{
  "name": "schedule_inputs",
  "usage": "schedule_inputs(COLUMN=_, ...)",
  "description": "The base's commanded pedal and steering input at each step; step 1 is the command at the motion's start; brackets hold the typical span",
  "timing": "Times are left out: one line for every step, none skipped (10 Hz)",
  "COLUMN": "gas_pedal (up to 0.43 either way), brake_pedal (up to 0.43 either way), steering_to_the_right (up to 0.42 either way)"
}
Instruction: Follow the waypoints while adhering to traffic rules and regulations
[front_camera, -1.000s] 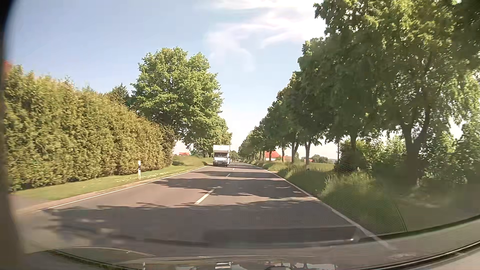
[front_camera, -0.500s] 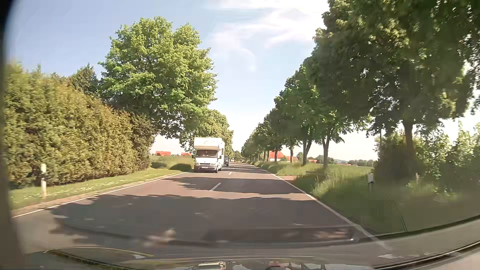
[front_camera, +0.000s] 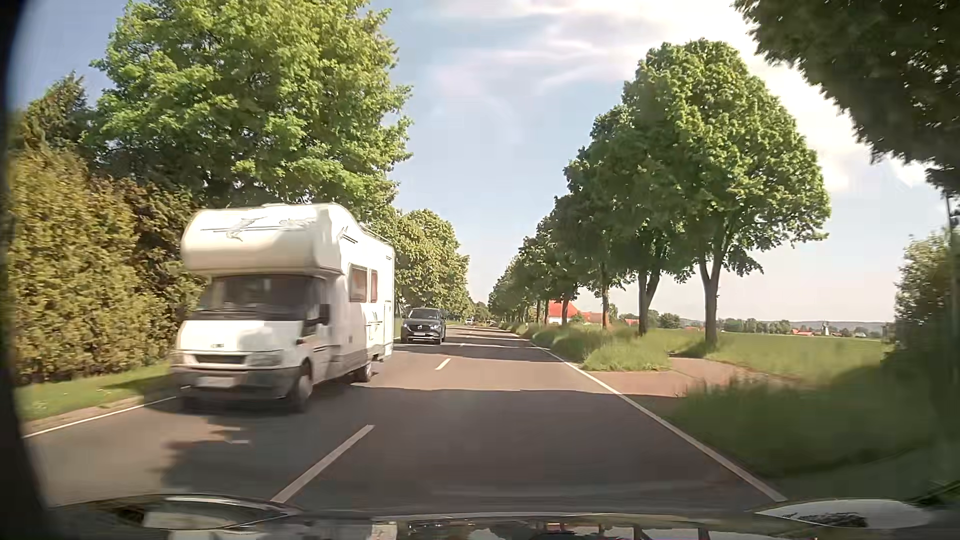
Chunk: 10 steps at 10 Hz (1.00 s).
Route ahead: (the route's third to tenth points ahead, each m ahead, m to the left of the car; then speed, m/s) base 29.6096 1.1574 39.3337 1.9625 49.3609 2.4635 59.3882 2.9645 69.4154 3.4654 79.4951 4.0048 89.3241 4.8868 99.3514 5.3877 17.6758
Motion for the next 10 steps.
schedule_inputs(gas_pedal=0.22, brake_pedal=0.0, steering_to_the_right=-0.006)
schedule_inputs(gas_pedal=0.22, brake_pedal=0.0, steering_to_the_right=-0.006)
schedule_inputs(gas_pedal=0.22, brake_pedal=0.0, steering_to_the_right=-0.007)
schedule_inputs(gas_pedal=0.22, brake_pedal=0.0, steering_to_the_right=-0.007)
schedule_inputs(gas_pedal=0.22, brake_pedal=0.0, steering_to_the_right=-0.006)
schedule_inputs(gas_pedal=0.22, brake_pedal=0.0, steering_to_the_right=-0.007)
schedule_inputs(gas_pedal=0.22, brake_pedal=0.0, steering_to_the_right=-0.007)
schedule_inputs(gas_pedal=0.22, brake_pedal=0.0, steering_to_the_right=-0.006)
schedule_inputs(gas_pedal=0.22, brake_pedal=0.0, steering_to_the_right=-0.007)
schedule_inputs(gas_pedal=0.22, brake_pedal=0.0, steering_to_the_right=-0.007)
